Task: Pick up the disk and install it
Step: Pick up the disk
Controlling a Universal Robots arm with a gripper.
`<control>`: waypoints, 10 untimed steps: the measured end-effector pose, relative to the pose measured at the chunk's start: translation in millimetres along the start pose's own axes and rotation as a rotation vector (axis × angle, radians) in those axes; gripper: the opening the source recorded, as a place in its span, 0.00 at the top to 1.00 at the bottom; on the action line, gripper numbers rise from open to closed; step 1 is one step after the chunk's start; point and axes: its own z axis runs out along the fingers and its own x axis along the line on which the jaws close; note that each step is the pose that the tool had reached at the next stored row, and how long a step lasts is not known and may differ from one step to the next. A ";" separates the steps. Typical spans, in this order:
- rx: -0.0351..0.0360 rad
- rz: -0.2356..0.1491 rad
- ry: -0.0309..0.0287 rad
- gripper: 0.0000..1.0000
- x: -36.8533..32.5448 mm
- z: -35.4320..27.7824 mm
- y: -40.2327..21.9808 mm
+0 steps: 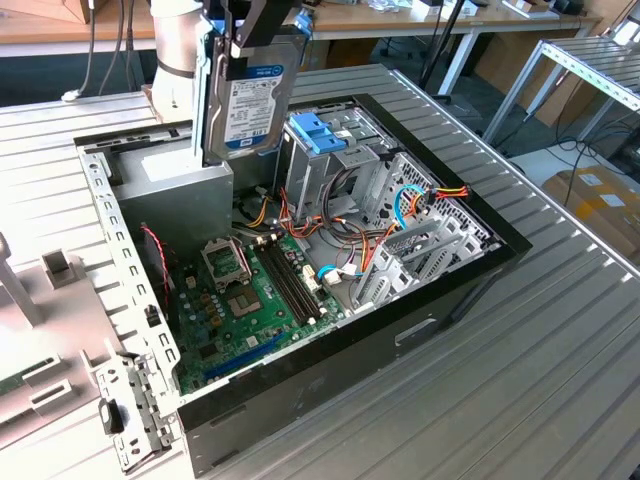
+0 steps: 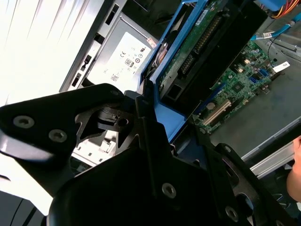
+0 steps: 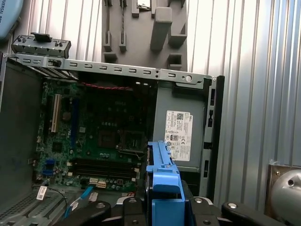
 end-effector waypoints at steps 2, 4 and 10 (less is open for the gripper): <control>0.0001 0.000 0.0001 0.63 0.6 0.0 -0.3; 0.0001 0.000 0.0000 0.63 1.4 0.1 -0.7; 0.0001 0.000 0.0000 0.63 3.3 0.1 -2.0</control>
